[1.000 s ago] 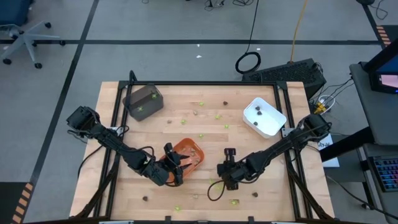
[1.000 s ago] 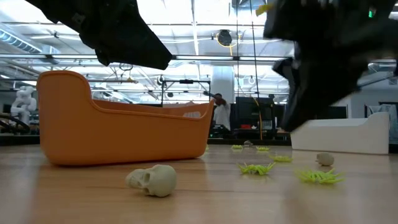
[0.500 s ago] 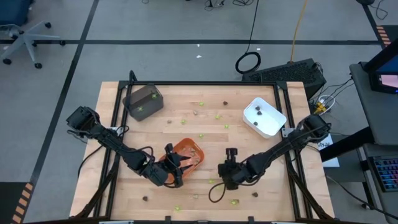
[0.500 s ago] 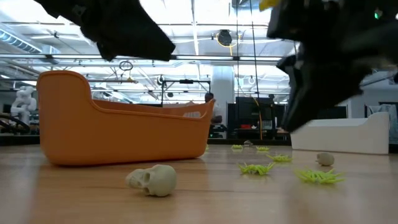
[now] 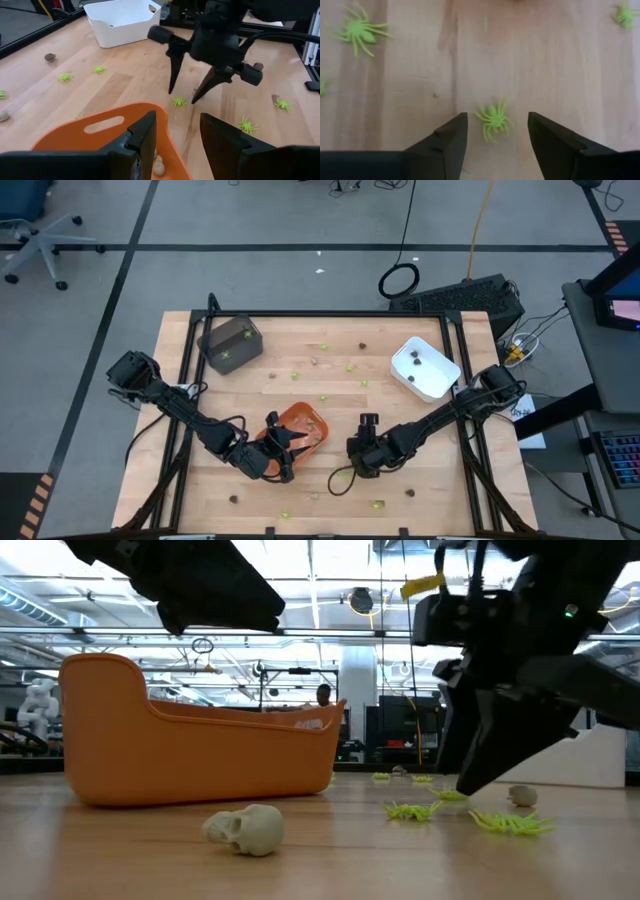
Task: Sort Halloween decoration
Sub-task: Put the green spider toy into the black bin
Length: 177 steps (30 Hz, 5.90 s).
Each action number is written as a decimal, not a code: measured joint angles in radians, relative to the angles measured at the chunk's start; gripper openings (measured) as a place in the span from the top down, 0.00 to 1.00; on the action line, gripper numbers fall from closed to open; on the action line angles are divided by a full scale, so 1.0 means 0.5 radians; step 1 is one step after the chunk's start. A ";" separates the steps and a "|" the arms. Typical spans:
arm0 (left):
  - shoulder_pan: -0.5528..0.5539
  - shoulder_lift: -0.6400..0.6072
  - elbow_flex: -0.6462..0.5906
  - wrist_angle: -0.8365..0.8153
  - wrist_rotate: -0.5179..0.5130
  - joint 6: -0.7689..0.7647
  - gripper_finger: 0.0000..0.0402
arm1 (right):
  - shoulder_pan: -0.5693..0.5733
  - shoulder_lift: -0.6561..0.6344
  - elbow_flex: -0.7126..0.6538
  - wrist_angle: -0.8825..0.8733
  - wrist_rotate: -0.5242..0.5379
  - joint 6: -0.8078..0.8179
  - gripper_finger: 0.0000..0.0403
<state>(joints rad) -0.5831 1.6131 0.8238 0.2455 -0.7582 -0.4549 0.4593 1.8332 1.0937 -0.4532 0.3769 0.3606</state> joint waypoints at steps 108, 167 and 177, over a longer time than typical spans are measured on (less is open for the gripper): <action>-0.135 0.492 0.290 0.850 0.369 0.825 0.99 | 0.144 -0.167 -0.174 1.606 -0.328 -0.340 0.95; -0.113 -0.826 -0.354 0.480 0.241 1.696 1.00 | 0.141 -0.145 -0.176 1.303 -0.181 -0.727 0.66; -0.078 -0.826 -0.353 0.487 0.160 0.877 1.00 | 0.141 -0.145 -0.176 1.301 -0.181 -0.746 0.66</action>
<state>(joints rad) -0.6220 1.2000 0.6472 0.4891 -0.6781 -0.0162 0.5297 1.7607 1.0058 0.1974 0.2863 -0.0122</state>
